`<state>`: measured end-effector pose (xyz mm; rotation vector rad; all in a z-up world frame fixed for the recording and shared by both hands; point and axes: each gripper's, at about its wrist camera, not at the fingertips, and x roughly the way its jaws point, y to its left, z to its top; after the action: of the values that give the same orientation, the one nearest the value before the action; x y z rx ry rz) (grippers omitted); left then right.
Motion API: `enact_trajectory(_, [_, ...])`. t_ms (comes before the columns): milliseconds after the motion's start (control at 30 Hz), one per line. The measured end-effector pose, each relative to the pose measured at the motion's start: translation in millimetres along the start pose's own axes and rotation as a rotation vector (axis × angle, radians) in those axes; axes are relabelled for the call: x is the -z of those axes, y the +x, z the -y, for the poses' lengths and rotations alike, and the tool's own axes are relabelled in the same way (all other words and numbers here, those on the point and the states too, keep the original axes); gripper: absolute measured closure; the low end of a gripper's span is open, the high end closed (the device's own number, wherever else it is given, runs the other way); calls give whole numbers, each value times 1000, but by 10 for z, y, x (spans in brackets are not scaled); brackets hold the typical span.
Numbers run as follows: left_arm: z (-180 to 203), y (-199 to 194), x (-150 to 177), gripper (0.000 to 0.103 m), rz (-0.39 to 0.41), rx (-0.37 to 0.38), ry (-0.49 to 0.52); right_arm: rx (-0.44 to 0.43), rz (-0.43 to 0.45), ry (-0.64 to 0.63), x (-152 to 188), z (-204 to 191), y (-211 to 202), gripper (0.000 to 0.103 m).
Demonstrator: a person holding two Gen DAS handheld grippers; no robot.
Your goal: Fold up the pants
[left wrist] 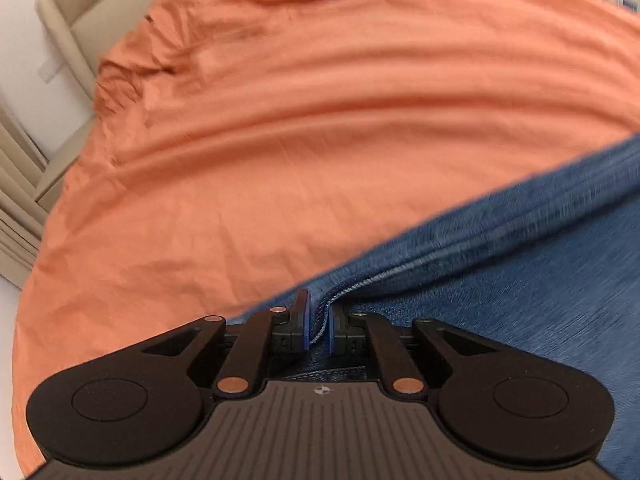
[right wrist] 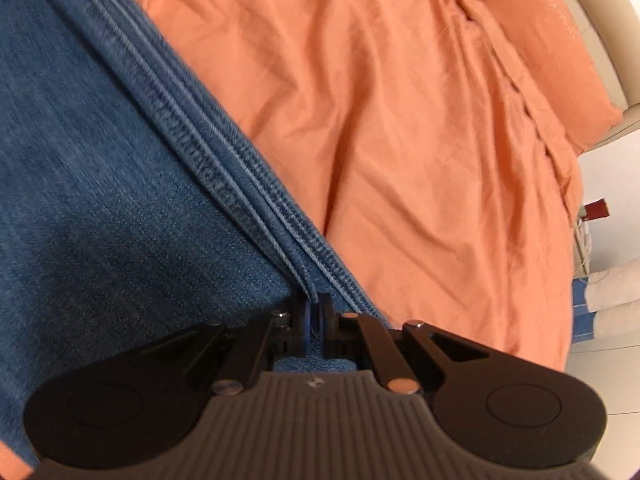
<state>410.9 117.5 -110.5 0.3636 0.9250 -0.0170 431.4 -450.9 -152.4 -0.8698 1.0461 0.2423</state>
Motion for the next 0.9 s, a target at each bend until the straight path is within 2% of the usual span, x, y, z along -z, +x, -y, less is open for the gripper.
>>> enact_trajectory(133, [-37, -179, -57, 94, 32, -8, -11, 2, 44, 69, -4, 158, -229, 103])
enact_trajectory(300, [38, 55, -127, 94, -8, -28, 16, 18, 17, 72, -105, 95, -69, 103])
enact_trajectory(400, [-40, 161, -94, 78, -32, -31, -10, 23, -2, 70, -111, 15, 57, 103])
enact_trajectory(433, [-56, 167, -83, 68, -34, -31, -16, 26, -4, 84, -107, 3, 80, 103])
enact_trajectory(467, [-61, 152, -79, 58, -25, -41, -14, 31, 0, 93, -100, -3, 88, 93])
enact_trajectory(500, [-57, 119, -78, 33, -7, -56, -7, 40, 1, 101, -90, -2, 89, 77])
enact_trajectory(533, [-63, 79, -82, 25, 14, -63, -8, 65, 2, 119, -81, 16, 88, 70])
enact_trajectory(567, [-81, 37, -91, 25, 28, -55, -17, 88, 10, 136, -70, 57, 67, 64])
enact_trajectory(700, [-180, -175, -112, 24, 51, -26, -70, 72, 64, 240, -50, 136, -121, 63])
enact_trajectory(800, [-367, -439, -22, 24, 78, 20, -148, 51, 126, 312, -96, -19, -382, 62])
enact_trajectory(900, [-666, -696, 209, 24, 81, 60, -247, -5, 173, 394, -155, -349, -650, 61])
